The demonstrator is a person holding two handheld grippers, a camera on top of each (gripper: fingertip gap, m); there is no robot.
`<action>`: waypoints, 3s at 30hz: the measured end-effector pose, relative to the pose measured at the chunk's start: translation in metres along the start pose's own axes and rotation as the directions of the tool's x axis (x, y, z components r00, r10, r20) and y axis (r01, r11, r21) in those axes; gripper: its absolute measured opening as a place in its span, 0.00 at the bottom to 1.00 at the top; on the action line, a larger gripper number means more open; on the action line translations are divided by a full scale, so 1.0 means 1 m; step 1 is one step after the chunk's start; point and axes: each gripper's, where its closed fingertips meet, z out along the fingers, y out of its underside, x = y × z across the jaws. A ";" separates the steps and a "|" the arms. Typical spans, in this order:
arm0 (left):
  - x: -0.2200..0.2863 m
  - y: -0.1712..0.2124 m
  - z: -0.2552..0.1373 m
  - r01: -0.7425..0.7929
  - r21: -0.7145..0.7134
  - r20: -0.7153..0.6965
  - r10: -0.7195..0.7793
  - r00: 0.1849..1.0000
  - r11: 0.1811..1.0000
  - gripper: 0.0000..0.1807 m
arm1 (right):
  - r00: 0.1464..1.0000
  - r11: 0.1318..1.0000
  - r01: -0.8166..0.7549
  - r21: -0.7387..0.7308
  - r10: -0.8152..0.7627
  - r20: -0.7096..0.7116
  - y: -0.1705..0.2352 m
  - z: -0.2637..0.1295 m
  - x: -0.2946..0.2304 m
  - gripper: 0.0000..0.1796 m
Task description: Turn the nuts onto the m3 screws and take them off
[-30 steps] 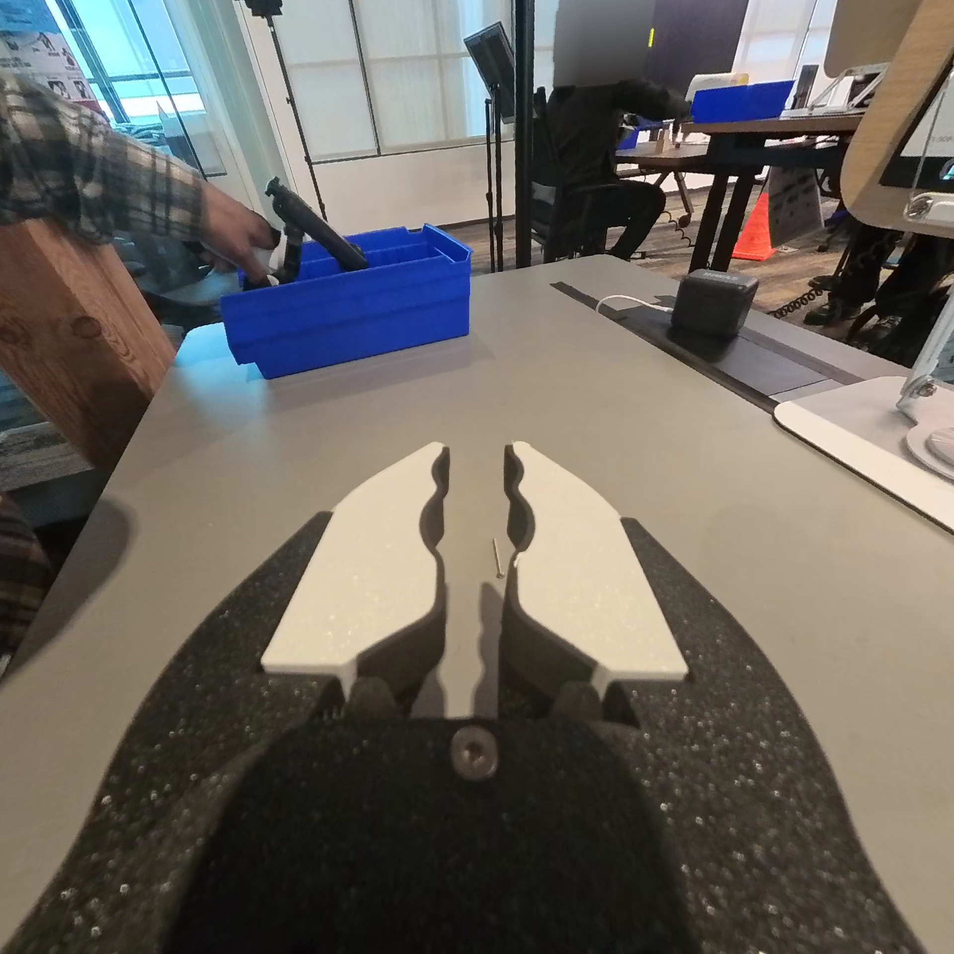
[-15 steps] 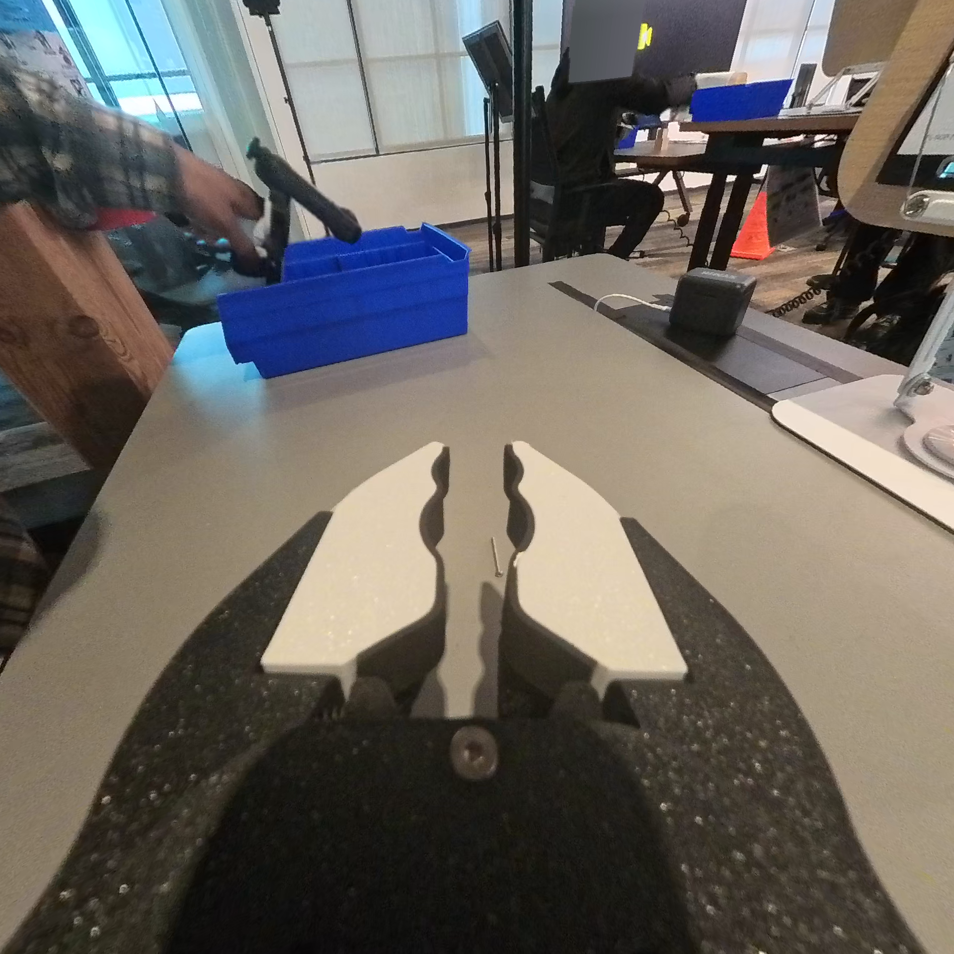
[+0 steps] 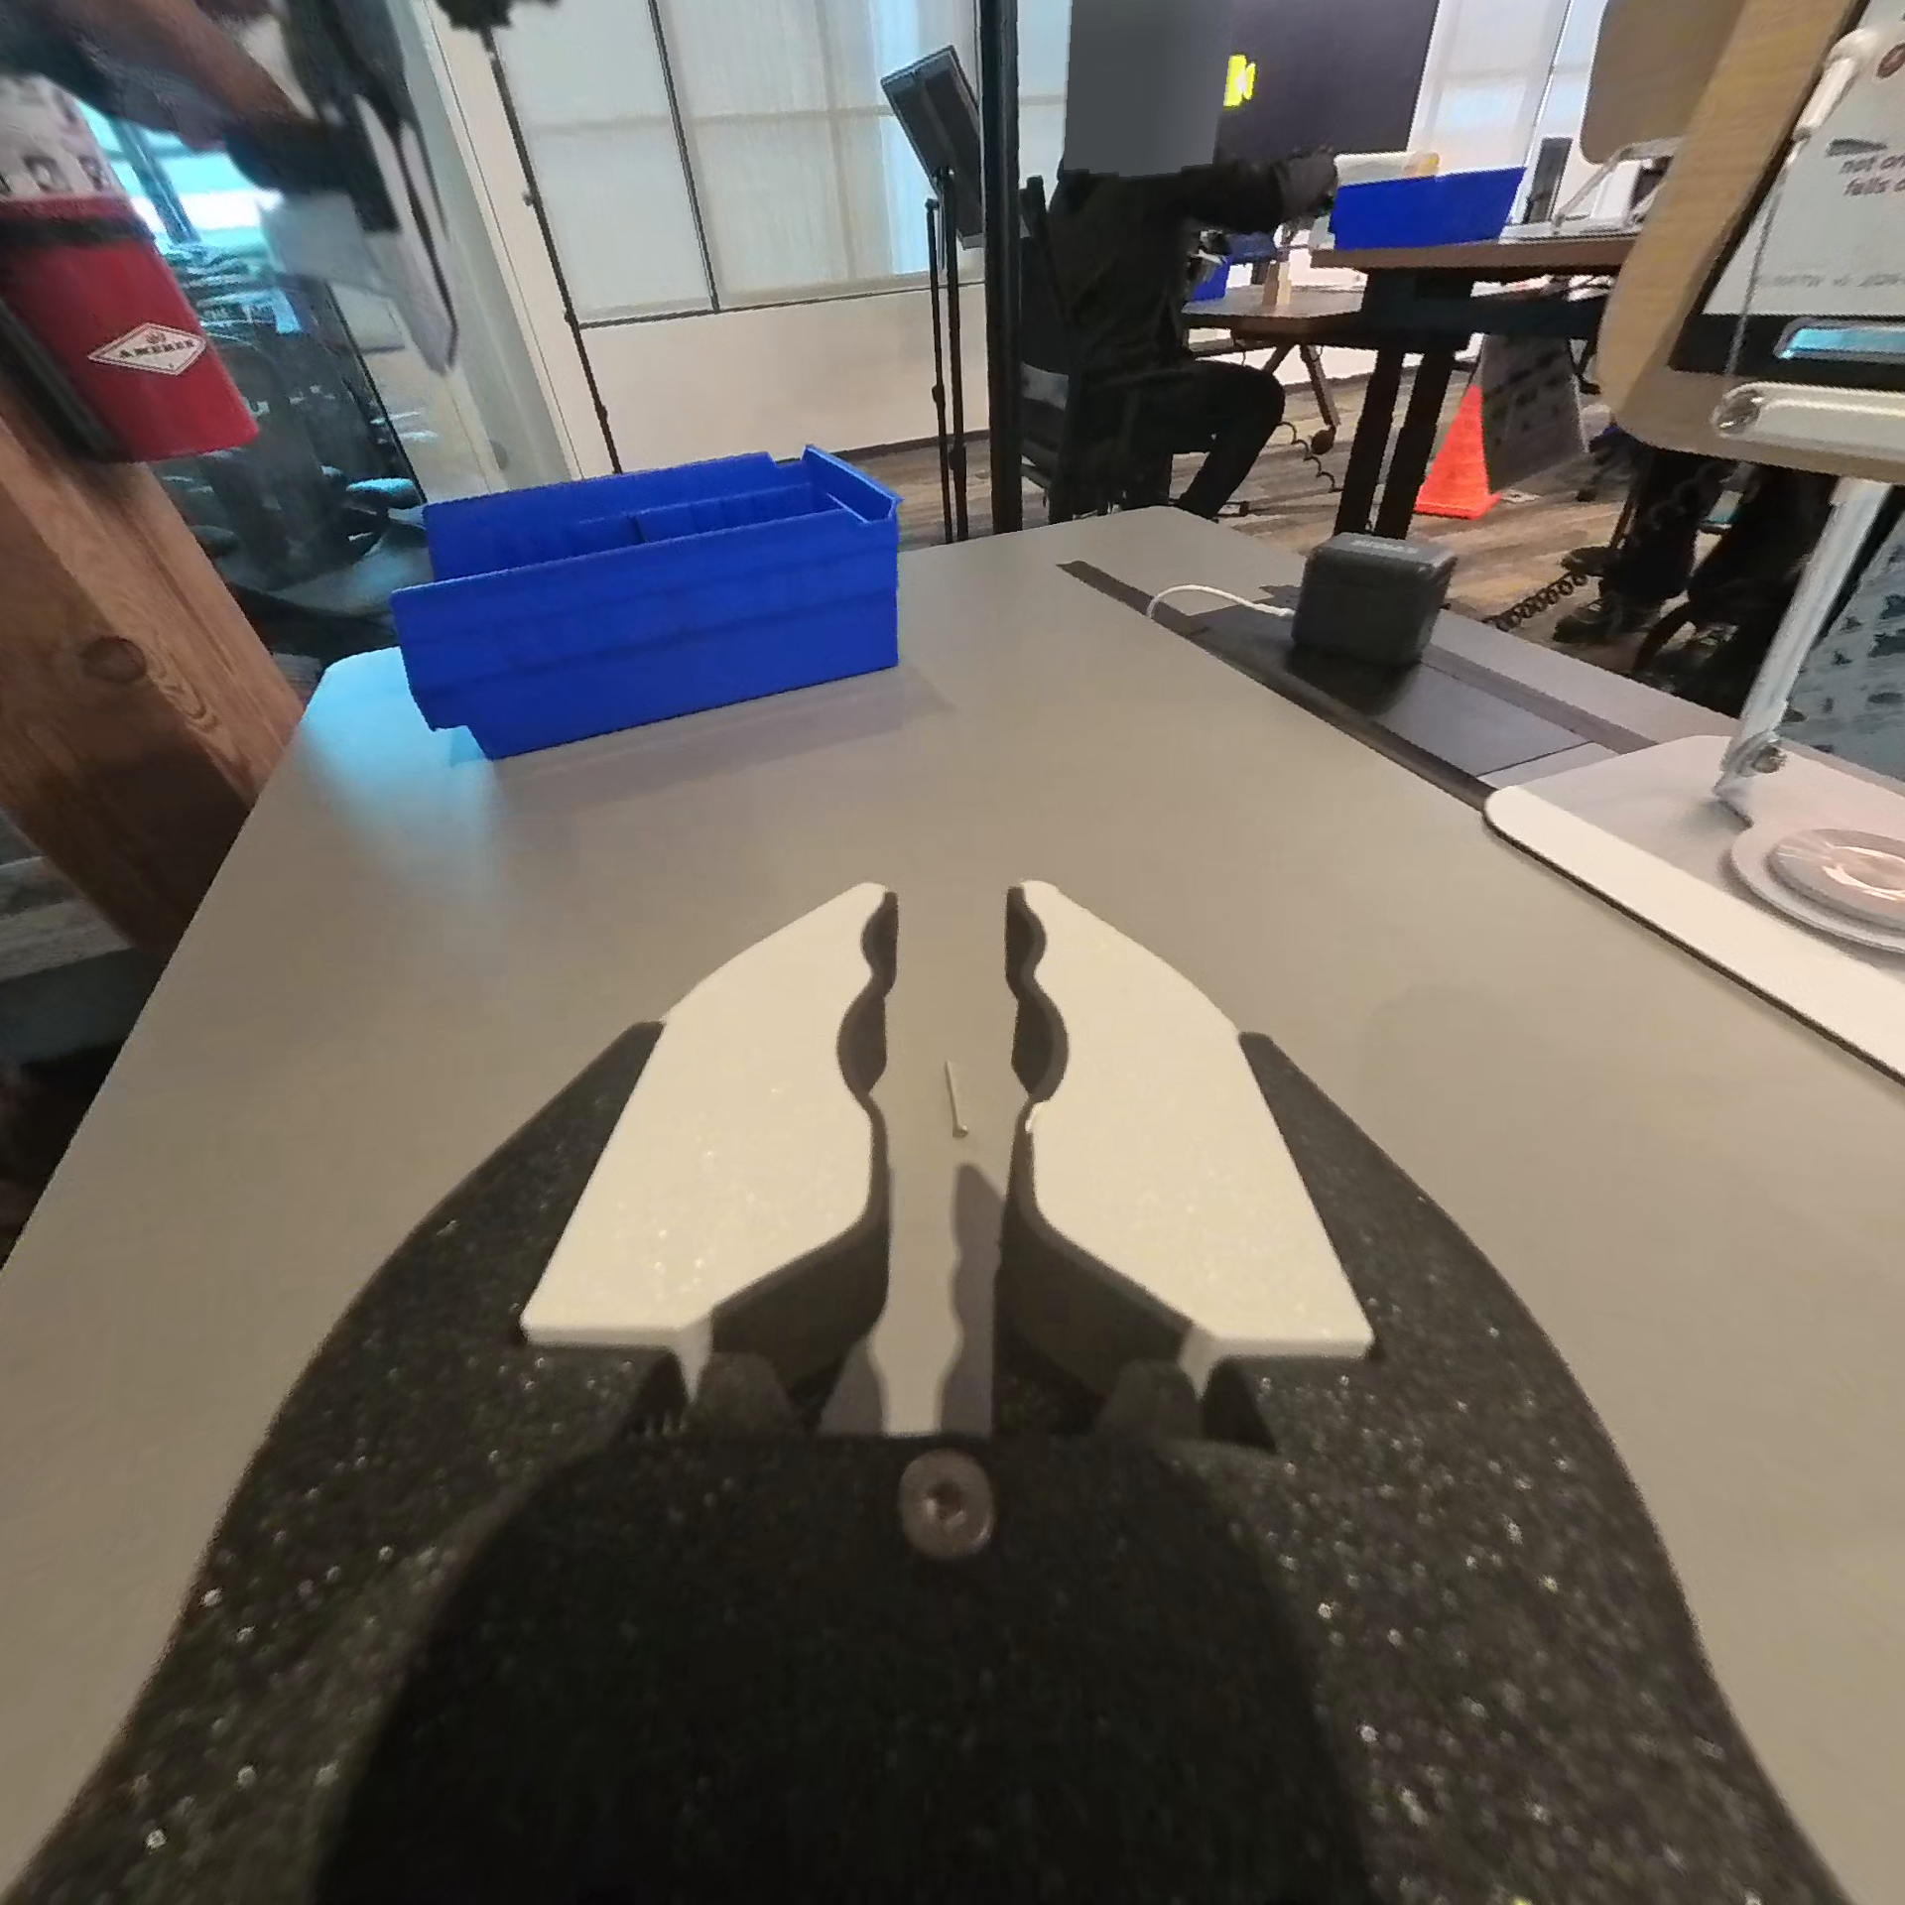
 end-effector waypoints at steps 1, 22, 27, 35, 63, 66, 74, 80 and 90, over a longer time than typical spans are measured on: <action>0.019 -0.008 -0.006 -0.057 0.024 -0.002 0.057 0.998 0.998 0.03 | 1.000 1.000 0.000 0.001 0.000 -0.005 0.000 -0.001 0.001 0.11; 0.369 -0.132 0.194 -0.717 0.204 -0.276 0.742 0.611 0.666 0.03 | 0.990 0.999 -0.016 0.040 0.022 -0.141 -0.003 -0.031 0.038 0.11; 0.380 -0.138 0.195 -0.715 0.246 -0.288 0.754 0.591 0.655 0.03 | 0.985 0.998 -0.037 0.041 0.043 -0.166 0.001 -0.035 0.047 0.11; 0.381 -0.137 0.195 -0.719 0.244 -0.302 0.756 0.581 0.650 0.03 | 0.985 0.999 -0.034 0.021 0.037 -0.168 0.005 -0.032 0.047 0.11; 0.274 -0.189 0.087 -0.017 0.926 -0.316 0.798 0.513 0.378 0.18 | 0.998 0.940 0.056 -0.338 -0.057 0.005 0.063 0.021 0.009 0.11; 0.271 -0.187 0.079 -0.013 0.948 -0.268 0.818 0.509 0.318 0.18 | 0.995 0.869 0.100 -0.484 -0.085 0.052 0.082 0.038 0.007 0.11; 0.265 -0.186 0.072 -0.005 0.966 -0.214 0.807 0.550 0.260 0.16 | 0.985 0.613 0.157 -0.775 -0.040 0.168 0.115 0.059 0.008 0.09; 0.264 -0.187 0.071 0.009 0.963 -0.228 0.798 0.558 0.269 0.16 | 0.980 0.514 0.189 -0.837 -0.048 0.192 0.122 0.061 0.007 0.08; 0.266 -0.183 0.062 0.067 0.960 -0.266 0.807 0.527 0.272 0.16 | 0.988 0.573 0.156 -0.805 -0.093 0.125 0.123 0.060 0.002 0.01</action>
